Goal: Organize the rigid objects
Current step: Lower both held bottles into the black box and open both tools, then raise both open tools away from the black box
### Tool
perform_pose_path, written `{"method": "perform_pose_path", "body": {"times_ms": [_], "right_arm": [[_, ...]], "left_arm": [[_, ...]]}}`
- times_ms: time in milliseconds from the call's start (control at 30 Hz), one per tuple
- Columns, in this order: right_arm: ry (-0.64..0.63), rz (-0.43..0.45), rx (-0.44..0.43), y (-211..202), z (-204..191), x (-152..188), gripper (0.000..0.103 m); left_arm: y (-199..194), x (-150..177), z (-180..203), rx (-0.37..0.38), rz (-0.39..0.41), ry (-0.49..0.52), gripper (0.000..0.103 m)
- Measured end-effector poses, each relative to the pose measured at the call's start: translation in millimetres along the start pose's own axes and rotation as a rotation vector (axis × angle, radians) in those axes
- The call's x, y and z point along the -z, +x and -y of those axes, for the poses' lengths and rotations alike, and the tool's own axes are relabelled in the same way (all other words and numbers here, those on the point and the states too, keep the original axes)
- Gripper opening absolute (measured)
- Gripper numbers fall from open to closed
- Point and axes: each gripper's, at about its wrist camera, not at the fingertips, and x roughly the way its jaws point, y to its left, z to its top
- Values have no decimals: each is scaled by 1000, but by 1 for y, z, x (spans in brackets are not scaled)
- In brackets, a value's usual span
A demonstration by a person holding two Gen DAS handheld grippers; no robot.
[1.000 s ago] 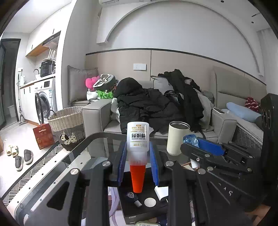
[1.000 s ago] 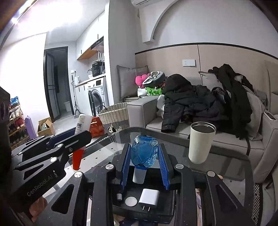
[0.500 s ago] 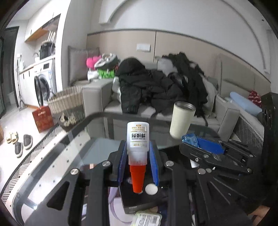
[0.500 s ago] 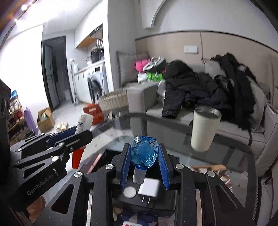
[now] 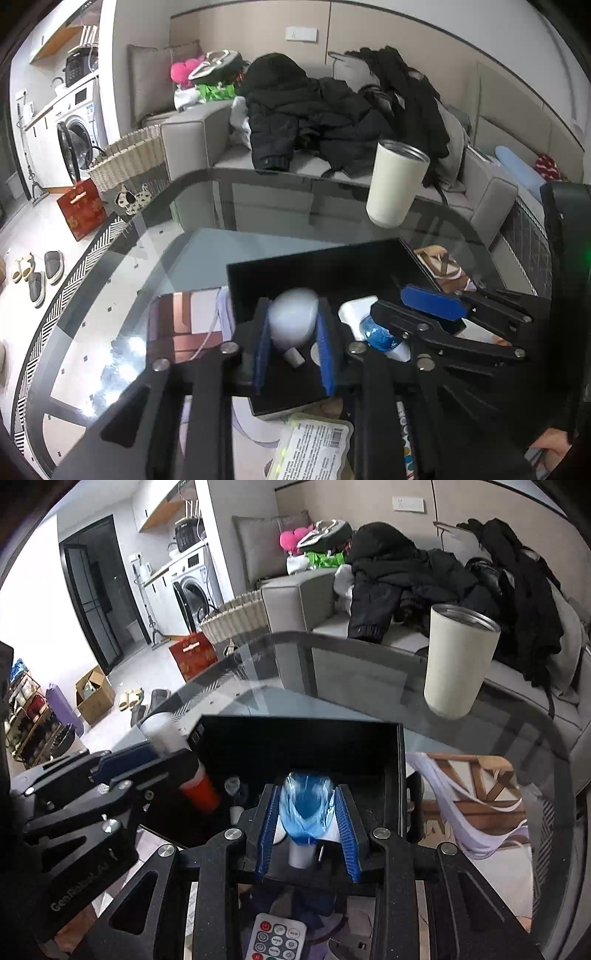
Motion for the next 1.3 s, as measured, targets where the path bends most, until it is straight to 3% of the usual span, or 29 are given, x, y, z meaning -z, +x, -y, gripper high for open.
{"method": "perform_pose_path", "body": {"times_ms": [267,733,933,967,1000,1100,1200,1300], "right_arm": [[-19,-31,4,9,0,2,31],[-12,-36,3,10,-1,5,31],[-16,3,1,1,-1,5,31],[-20,13,5,-3,-2,5,31],[-22,20,6,-6,-3,5,31],[-30,61,-2,-21,-6,4,32],[-43,121,-1,-42,-9,3,34],[-56,180,-3,-63,-12,3,44]], "left_arm": [[10,3,-1,10,-53,-11,18],[7,5,-1,14,-59,-9,18],[-6,5,1,21,-7,6,20],[-8,5,1,22,1,8,23],[-12,5,1,23,15,10,33],[-29,5,0,13,79,14,45],[-44,5,0,15,132,30,48],[-64,7,1,17,208,52,50]]}}
